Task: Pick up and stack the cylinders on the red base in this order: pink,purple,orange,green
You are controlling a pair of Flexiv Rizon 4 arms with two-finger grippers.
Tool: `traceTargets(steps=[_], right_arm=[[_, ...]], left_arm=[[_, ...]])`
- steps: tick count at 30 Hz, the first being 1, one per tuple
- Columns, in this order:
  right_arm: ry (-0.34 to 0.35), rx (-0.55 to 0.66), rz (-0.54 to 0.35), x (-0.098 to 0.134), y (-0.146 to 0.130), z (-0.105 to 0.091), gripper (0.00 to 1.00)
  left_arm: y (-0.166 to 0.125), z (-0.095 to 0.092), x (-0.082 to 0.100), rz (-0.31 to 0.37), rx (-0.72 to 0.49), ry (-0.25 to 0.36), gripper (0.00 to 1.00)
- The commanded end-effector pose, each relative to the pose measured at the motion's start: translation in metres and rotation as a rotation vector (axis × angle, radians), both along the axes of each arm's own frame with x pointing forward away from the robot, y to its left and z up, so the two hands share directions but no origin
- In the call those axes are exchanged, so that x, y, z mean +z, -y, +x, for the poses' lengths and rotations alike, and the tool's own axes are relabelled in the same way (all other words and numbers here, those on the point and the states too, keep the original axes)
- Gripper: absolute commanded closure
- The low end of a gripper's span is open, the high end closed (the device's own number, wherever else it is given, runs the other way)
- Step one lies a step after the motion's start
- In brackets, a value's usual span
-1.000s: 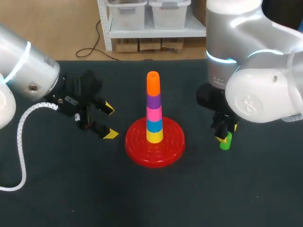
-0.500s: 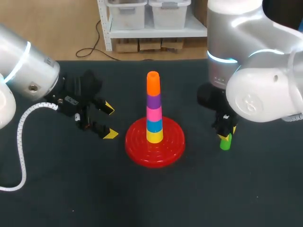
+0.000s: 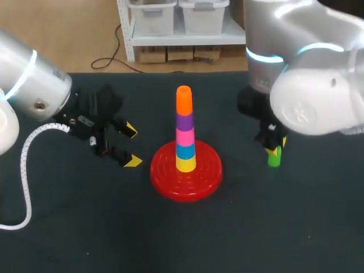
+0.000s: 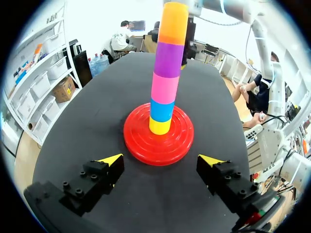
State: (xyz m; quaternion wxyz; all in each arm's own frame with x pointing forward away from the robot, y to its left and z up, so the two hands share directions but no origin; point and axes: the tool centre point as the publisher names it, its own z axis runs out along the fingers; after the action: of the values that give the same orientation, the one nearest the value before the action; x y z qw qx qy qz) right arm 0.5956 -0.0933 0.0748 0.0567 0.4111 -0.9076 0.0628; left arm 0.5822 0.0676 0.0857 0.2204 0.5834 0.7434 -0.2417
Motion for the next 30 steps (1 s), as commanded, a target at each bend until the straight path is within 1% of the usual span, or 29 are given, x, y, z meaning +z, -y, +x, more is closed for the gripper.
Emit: traceTargets(steps=[1, 4, 9, 14, 17, 20, 23, 27, 30], right_arm=[[0.002, -0.006, 0.021, 0.049, 0.003, 0.007, 1.00], [0.006, 0.000, 0.035, 0.079, 0.001, 0.015, 1.00], [0.040, 0.015, 0.065, 0.132, -0.008, 0.028, 1.00], [0.100, 0.039, 0.064, 0.182, -0.029, 0.039, 1.00], [0.115, 0.066, 0.053, 0.203, -0.047, 0.044, 1.00], [0.117, 0.113, 0.052, 0.217, -0.069, 0.045, 1.00], [0.115, 0.166, 0.052, 0.225, -0.091, 0.042, 1.00], [0.104, 0.228, 0.051, 0.229, -0.121, 0.037, 1.00], [0.099, 0.259, 0.046, 0.232, -0.140, 0.036, 1.00]], left_arm=[[0.000, 0.001, 0.000, 0.003, -0.001, -0.002, 0.00], [0.000, 0.001, 0.000, 0.003, -0.001, -0.002, 0.00], [0.000, 0.001, 0.000, 0.003, -0.001, -0.002, 0.00], [0.000, 0.001, 0.000, 0.003, -0.001, -0.002, 0.00], [0.000, 0.001, 0.000, 0.003, -0.001, -0.002, 0.00], [0.000, 0.001, 0.000, 0.003, -0.001, -0.002, 0.00], [0.000, 0.001, 0.000, 0.003, -0.001, -0.002, 0.00], [0.000, 0.001, 0.000, 0.003, -0.001, -0.002, 0.00], [0.000, 0.001, 0.000, 0.003, -0.001, -0.002, 0.00]])
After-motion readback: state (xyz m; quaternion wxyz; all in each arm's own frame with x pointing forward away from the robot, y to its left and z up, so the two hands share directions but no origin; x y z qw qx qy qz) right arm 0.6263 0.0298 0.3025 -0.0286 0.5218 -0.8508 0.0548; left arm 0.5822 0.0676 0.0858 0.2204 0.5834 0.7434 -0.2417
